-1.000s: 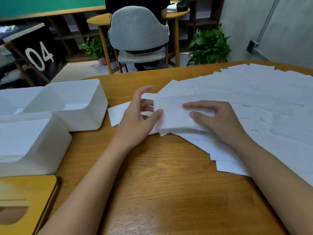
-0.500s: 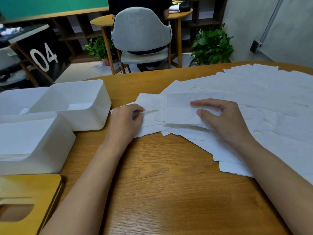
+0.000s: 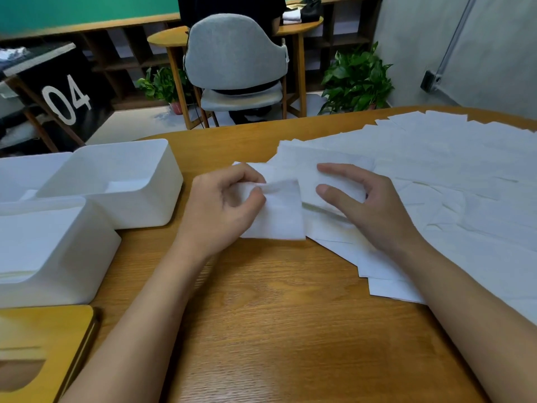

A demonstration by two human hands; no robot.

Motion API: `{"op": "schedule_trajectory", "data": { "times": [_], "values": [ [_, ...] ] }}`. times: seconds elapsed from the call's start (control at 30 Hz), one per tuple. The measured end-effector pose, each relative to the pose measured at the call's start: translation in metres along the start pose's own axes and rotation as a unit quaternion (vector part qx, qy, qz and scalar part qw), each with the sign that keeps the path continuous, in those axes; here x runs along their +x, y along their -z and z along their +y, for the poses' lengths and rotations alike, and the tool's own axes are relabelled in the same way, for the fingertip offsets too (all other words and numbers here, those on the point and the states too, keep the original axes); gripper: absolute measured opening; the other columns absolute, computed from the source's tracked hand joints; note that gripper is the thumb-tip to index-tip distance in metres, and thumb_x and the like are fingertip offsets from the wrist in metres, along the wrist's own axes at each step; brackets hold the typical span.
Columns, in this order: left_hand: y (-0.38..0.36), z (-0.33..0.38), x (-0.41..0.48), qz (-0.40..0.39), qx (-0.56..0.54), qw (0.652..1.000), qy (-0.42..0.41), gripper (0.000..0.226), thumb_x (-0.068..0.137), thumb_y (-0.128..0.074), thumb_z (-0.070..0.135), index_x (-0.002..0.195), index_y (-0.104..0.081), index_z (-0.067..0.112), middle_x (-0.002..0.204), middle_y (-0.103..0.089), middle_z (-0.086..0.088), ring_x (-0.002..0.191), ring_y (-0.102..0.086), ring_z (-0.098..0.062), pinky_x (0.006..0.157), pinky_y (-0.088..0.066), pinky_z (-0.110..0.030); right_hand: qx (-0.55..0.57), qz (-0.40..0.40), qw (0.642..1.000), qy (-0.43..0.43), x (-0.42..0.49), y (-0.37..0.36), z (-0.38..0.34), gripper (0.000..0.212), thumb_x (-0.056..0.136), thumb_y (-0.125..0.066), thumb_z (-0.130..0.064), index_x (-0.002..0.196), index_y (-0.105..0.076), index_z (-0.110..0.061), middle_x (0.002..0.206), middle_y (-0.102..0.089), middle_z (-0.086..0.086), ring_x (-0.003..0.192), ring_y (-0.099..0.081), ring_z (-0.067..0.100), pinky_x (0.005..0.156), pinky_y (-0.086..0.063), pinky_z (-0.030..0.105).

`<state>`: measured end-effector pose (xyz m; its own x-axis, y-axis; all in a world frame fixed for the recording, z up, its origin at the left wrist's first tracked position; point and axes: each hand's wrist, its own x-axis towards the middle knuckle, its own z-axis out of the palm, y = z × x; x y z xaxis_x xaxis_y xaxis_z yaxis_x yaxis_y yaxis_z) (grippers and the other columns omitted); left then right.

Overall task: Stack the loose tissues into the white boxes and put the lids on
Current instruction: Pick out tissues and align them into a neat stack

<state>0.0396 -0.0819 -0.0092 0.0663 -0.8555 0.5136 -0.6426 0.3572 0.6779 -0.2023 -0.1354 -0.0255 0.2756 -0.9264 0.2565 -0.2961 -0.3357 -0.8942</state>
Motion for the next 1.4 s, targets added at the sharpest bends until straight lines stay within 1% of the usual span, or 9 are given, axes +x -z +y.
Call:
{"op": "schedule_trajectory", "data": {
  "times": [0.2,0.3,0.53,0.7,0.97,1.07,1.2,1.27,1.4],
  "values": [
    [-0.011,0.009,-0.004,-0.068,-0.069,0.995,0.02,0.012,0.094,-0.074,0.018,0.104,-0.08,0.018,0.103,-0.078,0.011,0.105,-0.071,-0.012,0.091,-0.058,-0.037,0.052,-0.082,0.995,-0.007,-0.009,-0.01,-0.008,0.032,0.089,-0.08,-0.043,0.118,-0.077,-0.029,0.111,-0.078,-0.015,0.106,-0.072,0.005,0.091,-0.056,0.029],
    [-0.012,0.011,-0.005,-0.06,-0.04,0.997,0.007,0.024,0.094,-0.079,0.021,0.118,-0.078,0.023,0.109,-0.077,0.012,0.11,-0.07,-0.009,0.096,-0.057,-0.033,0.051,-0.072,0.996,-0.002,-0.01,-0.013,-0.009,0.022,0.094,-0.077,-0.025,0.115,-0.077,-0.032,0.106,-0.078,-0.018,0.101,-0.073,0.002,0.089,-0.058,0.029],
    [-0.014,0.015,-0.005,-0.03,-0.044,0.998,0.015,0.036,0.088,-0.086,0.023,0.122,-0.074,0.026,0.096,-0.076,0.008,0.099,-0.071,-0.006,0.09,-0.053,-0.019,0.007,-0.114,0.992,0.053,-0.012,-0.015,-0.012,0.076,0.095,-0.076,-0.026,0.153,-0.035,-0.053,0.154,-0.037,-0.036,0.143,-0.037,-0.007,0.119,-0.036,0.03],
    [-0.02,0.017,-0.006,-0.032,-0.074,0.996,0.025,0.037,0.088,-0.086,0.021,0.122,-0.074,0.025,0.095,-0.075,0.004,0.098,-0.072,-0.012,0.091,-0.056,-0.029,-0.001,-0.113,0.991,0.07,-0.014,-0.018,-0.012,0.083,0.098,-0.073,-0.022,0.159,-0.024,-0.049,0.161,-0.028,-0.033,0.136,-0.033,-0.022,0.106,-0.029,0.001],
    [-0.024,0.011,-0.006,0.047,0.026,0.999,0.003,0.044,0.089,-0.083,0.03,0.13,-0.067,0.027,0.118,-0.064,0.01,0.106,-0.061,-0.005,0.087,-0.047,-0.015,-0.004,-0.063,0.994,0.088,-0.012,-0.018,-0.009,0.076,0.099,-0.07,-0.016,0.157,-0.03,-0.045,0.158,-0.032,-0.033,0.141,-0.032,-0.016,0.106,-0.027,0.0],
    [-0.023,0.005,-0.004,0.029,-0.049,0.99,0.131,0.04,0.098,-0.071,0.043,0.135,-0.059,0.037,0.123,-0.062,0.015,0.114,-0.06,0.001,0.093,-0.052,-0.023,0.052,-0.035,0.995,0.079,-0.01,-0.014,-0.008,0.073,0.097,-0.071,-0.008,0.155,-0.037,-0.036,0.155,-0.041,-0.024,0.14,-0.041,-0.006,0.111,-0.037,0.012],
    [-0.019,0.008,-0.003,-0.038,-0.281,0.918,0.278,0.039,0.102,-0.063,0.048,0.14,-0.055,0.042,0.125,-0.071,-0.004,0.112,-0.072,-0.024,0.091,-0.06,-0.046,0.096,-0.022,0.993,0.058,-0.007,-0.008,-0.003,0.067,0.097,-0.072,-0.008,0.149,-0.042,-0.037,0.146,-0.049,-0.02,0.131,-0.053,0.003,0.106,-0.047,0.022],
    [-0.019,0.009,-0.005,-0.077,-0.353,0.894,0.265,0.046,0.104,-0.063,0.035,0.146,-0.048,0.045,0.127,-0.073,-0.001,0.111,-0.074,-0.021,0.085,-0.061,-0.037,0.082,-0.026,0.995,0.045,-0.008,-0.008,-0.001,0.066,0.097,-0.072,-0.009,0.147,-0.041,-0.039,0.144,-0.051,-0.015,0.128,-0.056,0.006,0.108,-0.05,0.03],
    [-0.025,0.0,-0.015,-0.09,-0.285,0.938,0.175,0.065,0.104,-0.066,0.016,0.149,-0.04,0.053,0.147,-0.058,-0.003,0.12,-0.069,-0.021,0.093,-0.062,-0.04,0.054,-0.052,0.997,0.023,-0.011,-0.01,0.0,0.068,0.096,-0.074,-0.018,0.145,-0.037,-0.046,0.137,-0.05,-0.024,0.118,-0.057,-0.002,0.1,-0.05,0.02]
  ]
}}
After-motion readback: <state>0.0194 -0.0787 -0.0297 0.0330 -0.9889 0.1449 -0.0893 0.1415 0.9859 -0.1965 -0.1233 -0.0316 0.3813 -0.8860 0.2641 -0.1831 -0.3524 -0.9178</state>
